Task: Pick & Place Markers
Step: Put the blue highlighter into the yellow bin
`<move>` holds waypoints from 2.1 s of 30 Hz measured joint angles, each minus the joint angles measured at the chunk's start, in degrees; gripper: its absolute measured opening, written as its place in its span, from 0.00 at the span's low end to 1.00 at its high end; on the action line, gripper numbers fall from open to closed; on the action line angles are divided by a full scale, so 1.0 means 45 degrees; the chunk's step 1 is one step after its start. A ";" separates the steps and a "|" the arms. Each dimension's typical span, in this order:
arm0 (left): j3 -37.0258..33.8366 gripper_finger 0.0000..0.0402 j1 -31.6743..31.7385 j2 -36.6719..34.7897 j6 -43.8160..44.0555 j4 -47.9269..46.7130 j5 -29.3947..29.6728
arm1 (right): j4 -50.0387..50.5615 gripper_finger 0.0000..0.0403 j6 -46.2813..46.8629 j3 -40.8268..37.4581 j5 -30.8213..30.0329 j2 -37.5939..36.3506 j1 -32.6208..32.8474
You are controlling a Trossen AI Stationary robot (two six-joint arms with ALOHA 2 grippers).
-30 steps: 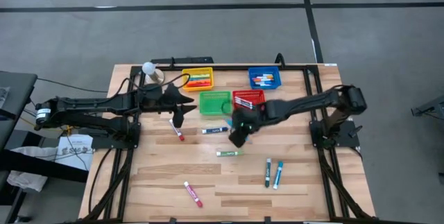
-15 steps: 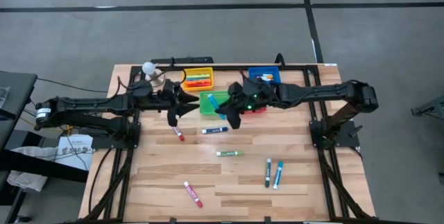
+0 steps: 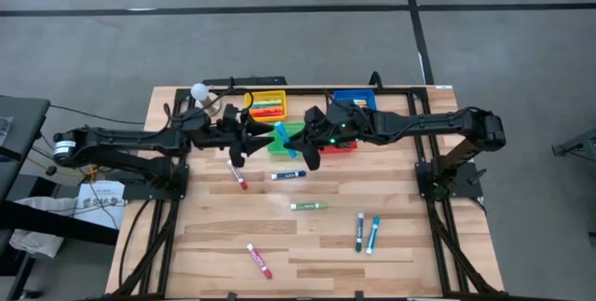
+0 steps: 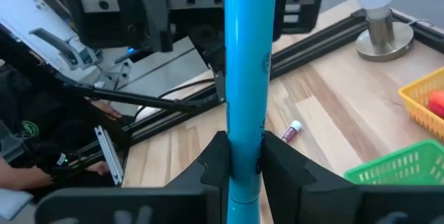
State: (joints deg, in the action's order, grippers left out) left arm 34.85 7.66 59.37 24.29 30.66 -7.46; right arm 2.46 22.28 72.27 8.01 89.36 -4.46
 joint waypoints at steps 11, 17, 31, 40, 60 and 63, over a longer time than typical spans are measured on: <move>0.0051 0.53 -0.0087 0.1155 0.0147 0.1821 0.0078 | -0.0107 0.12 0.0034 0.0000 0.0049 -0.0005 -0.0235; 0.0549 0.53 -0.0083 0.1563 0.0090 0.1811 0.0083 | -0.0146 0.12 0.0026 0.0008 0.0239 -0.0005 -0.0289; 0.0772 0.41 -0.0024 0.2176 0.0109 0.1966 0.0007 | -0.0282 0.12 -0.0058 0.0010 0.0243 -0.0005 -0.0293; 0.0767 0.17 -0.0015 0.2171 0.0105 0.2041 0.0030 | -0.0335 0.13 -0.0262 0.0010 0.0239 -0.0005 -0.0144; 0.0768 0.17 -0.0006 0.2152 -0.0060 0.2016 0.0836 | 0.2737 0.48 -0.1711 0.0000 0.1881 -0.0052 -0.0866; 0.0767 0.17 -0.0024 0.2142 -0.0580 0.1634 0.1250 | 0.3977 0.53 -0.2030 0.0000 0.1860 -0.0044 -0.0997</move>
State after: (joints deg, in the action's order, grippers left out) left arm 38.30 7.55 69.01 21.68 38.01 -1.84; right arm 20.36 13.15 72.27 16.38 89.17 -8.95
